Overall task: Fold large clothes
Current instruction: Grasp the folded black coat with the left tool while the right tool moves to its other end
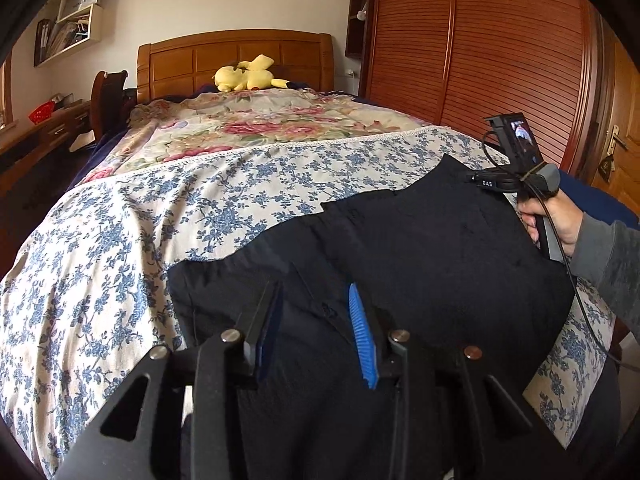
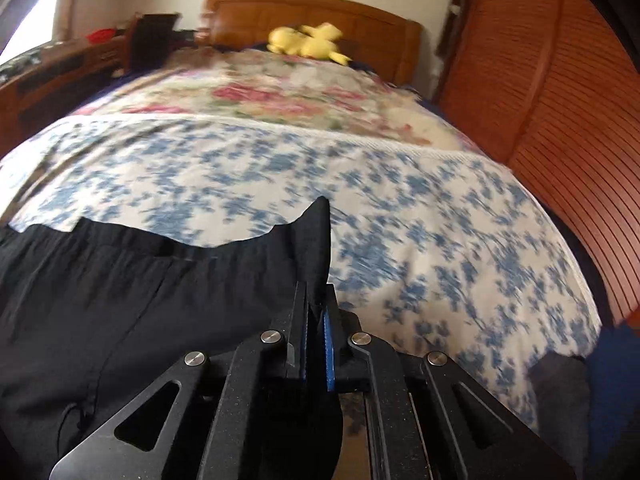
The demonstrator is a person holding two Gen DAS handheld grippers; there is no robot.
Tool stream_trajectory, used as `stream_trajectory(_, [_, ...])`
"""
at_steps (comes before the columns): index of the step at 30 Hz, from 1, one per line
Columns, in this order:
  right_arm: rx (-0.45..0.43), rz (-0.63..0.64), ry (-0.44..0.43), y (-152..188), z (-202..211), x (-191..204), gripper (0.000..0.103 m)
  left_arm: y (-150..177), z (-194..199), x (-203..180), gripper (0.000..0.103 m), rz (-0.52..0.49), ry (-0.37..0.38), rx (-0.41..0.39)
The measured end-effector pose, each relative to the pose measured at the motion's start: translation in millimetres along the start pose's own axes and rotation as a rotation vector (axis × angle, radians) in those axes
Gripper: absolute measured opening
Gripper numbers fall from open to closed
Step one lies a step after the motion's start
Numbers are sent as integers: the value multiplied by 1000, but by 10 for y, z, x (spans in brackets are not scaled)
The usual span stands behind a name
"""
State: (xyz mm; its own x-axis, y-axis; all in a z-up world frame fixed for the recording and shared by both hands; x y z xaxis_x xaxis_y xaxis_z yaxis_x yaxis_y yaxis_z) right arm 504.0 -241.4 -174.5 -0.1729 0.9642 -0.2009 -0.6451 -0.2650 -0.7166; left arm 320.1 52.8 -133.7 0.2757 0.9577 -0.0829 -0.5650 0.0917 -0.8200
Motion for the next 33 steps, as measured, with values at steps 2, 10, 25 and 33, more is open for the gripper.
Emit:
stream_trajectory(2, [52, -37, 4, 46, -52, -71, 3, 5, 32, -35, 33, -1, 4, -2])
stream_trajectory(10, [39, -8, -68, 192, 407, 7, 49, 50, 115, -214, 33, -27, 26, 4])
stream_trajectory(25, [17, 154, -357, 934, 1464, 1188, 50, 373, 208, -506, 33, -28, 68, 40])
stream_trajectory(33, [158, 234, -346, 1439, 1234, 1455, 51, 554, 266, -573, 33, -25, 66, 57])
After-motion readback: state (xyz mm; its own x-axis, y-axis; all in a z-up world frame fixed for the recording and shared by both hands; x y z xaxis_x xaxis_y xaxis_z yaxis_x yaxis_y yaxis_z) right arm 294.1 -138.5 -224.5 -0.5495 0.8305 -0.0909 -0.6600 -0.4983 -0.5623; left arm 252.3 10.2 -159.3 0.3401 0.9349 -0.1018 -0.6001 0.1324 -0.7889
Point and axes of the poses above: each gripper's, at about its wrist camera, not at the fingertips, and z roughly against the way its jaws point, x to its left, y to its underside, the point moved 7 cm from there along -z, roughly the way its jaws point, and after that the axes turned 2 degrees about -x, right-handed, at the moved point
